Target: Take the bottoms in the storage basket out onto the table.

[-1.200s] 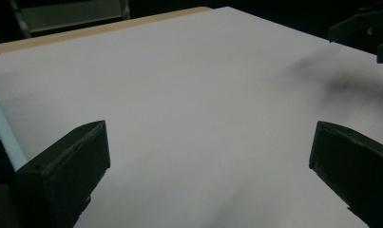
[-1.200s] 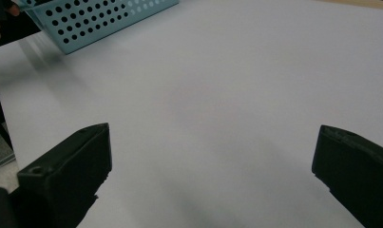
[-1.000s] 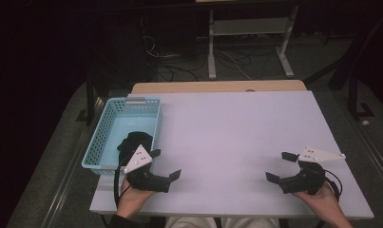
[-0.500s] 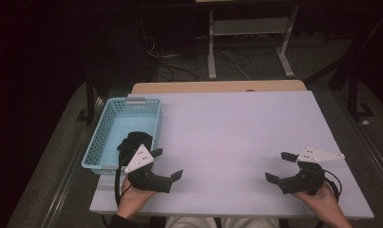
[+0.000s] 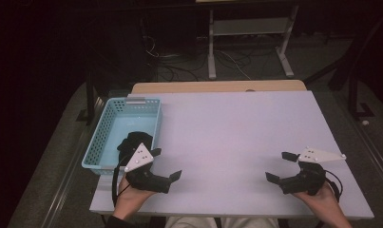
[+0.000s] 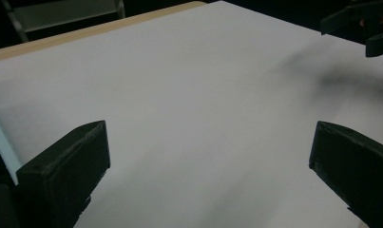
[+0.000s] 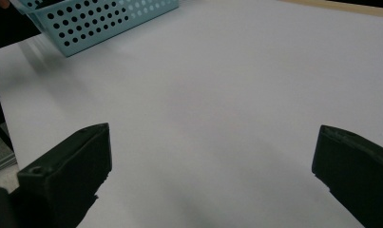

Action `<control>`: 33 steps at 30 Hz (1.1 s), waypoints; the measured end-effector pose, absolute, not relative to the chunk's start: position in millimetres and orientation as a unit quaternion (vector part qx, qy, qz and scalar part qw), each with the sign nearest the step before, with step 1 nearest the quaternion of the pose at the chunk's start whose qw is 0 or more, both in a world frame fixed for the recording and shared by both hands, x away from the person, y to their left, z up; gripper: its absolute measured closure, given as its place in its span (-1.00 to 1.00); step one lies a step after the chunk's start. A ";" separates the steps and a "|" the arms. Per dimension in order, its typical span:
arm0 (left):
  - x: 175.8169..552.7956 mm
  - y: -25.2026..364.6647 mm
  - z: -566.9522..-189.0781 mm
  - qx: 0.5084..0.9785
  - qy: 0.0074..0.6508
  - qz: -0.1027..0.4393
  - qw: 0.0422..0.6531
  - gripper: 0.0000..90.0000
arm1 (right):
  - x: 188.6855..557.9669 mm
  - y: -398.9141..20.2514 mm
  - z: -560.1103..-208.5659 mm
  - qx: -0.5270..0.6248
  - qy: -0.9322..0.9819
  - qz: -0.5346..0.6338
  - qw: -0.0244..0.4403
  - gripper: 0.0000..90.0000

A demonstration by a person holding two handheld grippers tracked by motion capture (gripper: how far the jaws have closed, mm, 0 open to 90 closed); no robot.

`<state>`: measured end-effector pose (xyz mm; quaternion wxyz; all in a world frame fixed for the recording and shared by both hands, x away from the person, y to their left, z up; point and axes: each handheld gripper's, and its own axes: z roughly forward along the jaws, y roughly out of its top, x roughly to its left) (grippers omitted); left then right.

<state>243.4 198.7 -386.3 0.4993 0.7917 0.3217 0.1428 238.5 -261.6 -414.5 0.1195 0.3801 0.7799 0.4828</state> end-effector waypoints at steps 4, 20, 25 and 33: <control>244.5 197.5 -382.2 0.799 0.318 0.140 0.491 -1.00 | 238.3 -261.4 -414.5 0.380 0.780 0.483 0.119 -1.00; 248.1 201.2 -366.3 0.812 0.307 0.136 0.477 -1.00 | 238.4 -260.5 -415.0 0.379 0.782 0.482 0.116 -1.00; 249.2 204.2 -363.1 0.812 0.310 0.133 0.476 -1.00 | 238.5 -260.3 -415.2 0.378 0.782 0.482 0.115 -1.00; 251.9 211.6 -355.0 0.813 0.312 0.134 0.474 -1.00 | 238.6 -259.6 -415.5 0.378 0.783 0.482 0.113 -1.00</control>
